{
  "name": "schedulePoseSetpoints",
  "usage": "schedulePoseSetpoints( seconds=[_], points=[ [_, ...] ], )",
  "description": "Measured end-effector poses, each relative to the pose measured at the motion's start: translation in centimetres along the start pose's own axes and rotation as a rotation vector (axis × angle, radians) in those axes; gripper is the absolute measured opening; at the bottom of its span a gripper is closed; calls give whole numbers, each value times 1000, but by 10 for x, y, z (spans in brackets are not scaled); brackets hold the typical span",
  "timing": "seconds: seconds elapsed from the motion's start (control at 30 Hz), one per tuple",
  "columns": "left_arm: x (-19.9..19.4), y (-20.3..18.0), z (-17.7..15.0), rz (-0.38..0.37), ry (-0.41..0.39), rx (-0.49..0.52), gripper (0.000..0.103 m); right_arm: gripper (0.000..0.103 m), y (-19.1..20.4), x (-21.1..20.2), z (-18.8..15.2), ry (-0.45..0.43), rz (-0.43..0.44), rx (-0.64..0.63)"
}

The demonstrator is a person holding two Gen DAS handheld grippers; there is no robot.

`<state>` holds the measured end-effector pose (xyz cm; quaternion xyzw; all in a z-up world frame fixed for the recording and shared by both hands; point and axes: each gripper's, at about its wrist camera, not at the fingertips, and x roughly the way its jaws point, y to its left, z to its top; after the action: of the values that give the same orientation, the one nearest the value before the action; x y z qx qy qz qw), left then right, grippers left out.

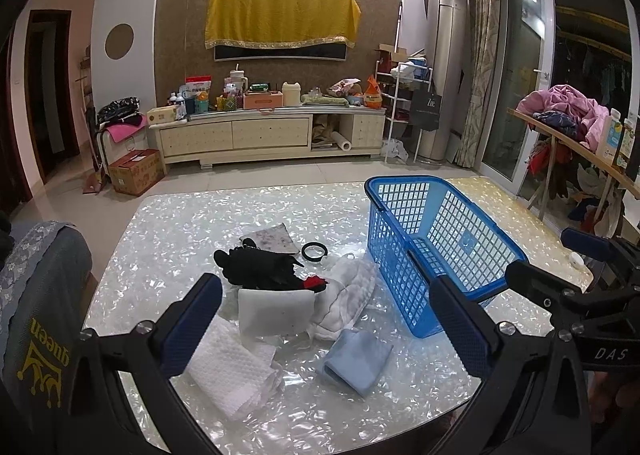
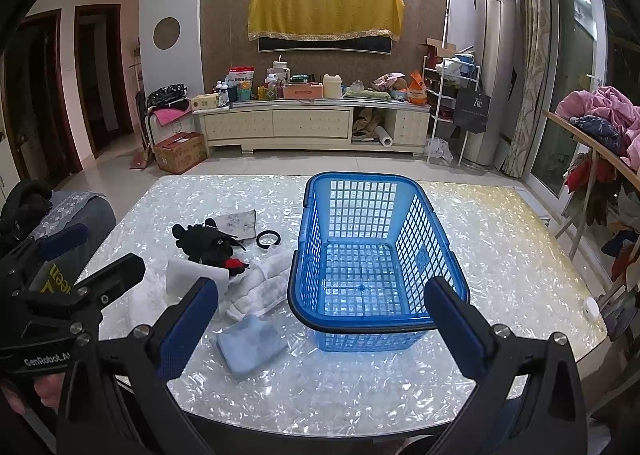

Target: Organize soft objects

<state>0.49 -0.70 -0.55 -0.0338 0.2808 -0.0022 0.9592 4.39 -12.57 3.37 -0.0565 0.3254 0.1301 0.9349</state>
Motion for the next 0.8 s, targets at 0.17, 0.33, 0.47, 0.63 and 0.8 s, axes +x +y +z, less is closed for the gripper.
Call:
schedulePoseSetpoints(
  seconds=[0.17, 0.33, 0.47, 0.63, 0.8],
  points=[
    [-1, -1, 0, 4, 0, 6, 103, 103, -1, 0, -2, 2, 2, 5],
    [-1, 0, -1, 2, 3, -4, 103, 103, -1, -1, -3, 1, 4, 10],
    [-2, 0, -3, 7, 0, 0, 103, 103, -1, -1, -3, 3, 3, 10],
    [-2, 0, -4, 7, 13, -7, 103, 103, -1, 0, -5, 11, 6, 13],
    [-4, 0, -3, 3, 11, -6, 103, 103, -1, -1, -5, 13, 10, 13]
  ],
)
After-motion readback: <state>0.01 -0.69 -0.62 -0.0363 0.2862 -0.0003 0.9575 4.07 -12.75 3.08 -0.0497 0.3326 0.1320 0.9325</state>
